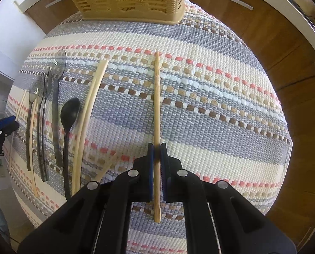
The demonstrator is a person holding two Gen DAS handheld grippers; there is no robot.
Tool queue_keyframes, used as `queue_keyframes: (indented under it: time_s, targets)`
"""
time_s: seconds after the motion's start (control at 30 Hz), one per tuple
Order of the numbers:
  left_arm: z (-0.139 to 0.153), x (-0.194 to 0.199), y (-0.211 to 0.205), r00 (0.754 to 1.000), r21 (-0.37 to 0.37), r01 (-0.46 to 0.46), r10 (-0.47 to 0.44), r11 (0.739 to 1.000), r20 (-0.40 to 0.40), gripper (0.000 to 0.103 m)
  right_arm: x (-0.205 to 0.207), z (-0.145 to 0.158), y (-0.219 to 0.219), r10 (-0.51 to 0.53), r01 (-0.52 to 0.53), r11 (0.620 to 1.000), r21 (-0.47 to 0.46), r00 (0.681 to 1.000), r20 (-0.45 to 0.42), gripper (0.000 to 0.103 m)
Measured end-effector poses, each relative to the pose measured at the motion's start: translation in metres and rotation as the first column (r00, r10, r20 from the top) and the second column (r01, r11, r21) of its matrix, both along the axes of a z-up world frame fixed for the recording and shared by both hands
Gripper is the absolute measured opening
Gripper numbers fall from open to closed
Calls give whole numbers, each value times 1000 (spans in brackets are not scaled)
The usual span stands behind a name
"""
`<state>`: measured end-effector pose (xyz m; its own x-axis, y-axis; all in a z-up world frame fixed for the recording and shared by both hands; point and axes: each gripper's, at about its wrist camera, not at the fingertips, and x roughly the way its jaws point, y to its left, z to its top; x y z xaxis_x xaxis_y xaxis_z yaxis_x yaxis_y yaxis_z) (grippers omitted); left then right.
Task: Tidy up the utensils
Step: 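Grasp a wooden chopstick with the right tool while the left tool grasps another chopstick, then raise both chopsticks, lower them into the yellow basket, and open both tools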
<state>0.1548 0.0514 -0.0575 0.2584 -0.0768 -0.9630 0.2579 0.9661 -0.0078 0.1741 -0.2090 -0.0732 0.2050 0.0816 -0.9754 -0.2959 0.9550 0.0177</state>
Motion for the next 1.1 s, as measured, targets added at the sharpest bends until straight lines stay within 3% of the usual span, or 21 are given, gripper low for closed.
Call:
queue_keyframes:
  time_s: [0.07,0.17,0.3,0.43,0.6,0.73,0.9,1.0,1.1]
  targets:
    - [1,2,-6,1000,61,18,-19,998,12,5,-1,1,-2,7,-7,1000,8,1000,5,4]
    - [1,0,-19,999,80,11,-14,997,41,4,6,3,10,23,-24,999,48,999,27,4]
    - [21,-11,-22,991,-30,-1,5,1000,135,4,-3,23,12,47,-58,992,114,994,103,4]
    - [74,-13,-27,955,-130,9,30,991,296,4,-14,55,7,54,-94,977,192,977,207,4]
    - [127,-17,-46,878,-165,43,42,985,478,4,-26,97,-1,30,-134,948,288,941,337,4]
    - [172,-14,-58,802,-232,87,70,969,594,4,-34,138,-6,-5,-162,926,340,897,441,4]
    - [221,5,-67,722,-302,141,111,943,683,4,-27,190,-9,-83,-182,905,385,811,579,4]
    - [232,11,-76,664,-311,149,138,939,735,4,-20,214,-14,-135,-187,893,410,757,640,4]
    - [244,28,-77,605,-370,170,200,913,771,4,-6,229,-16,-188,-188,881,434,703,686,4]
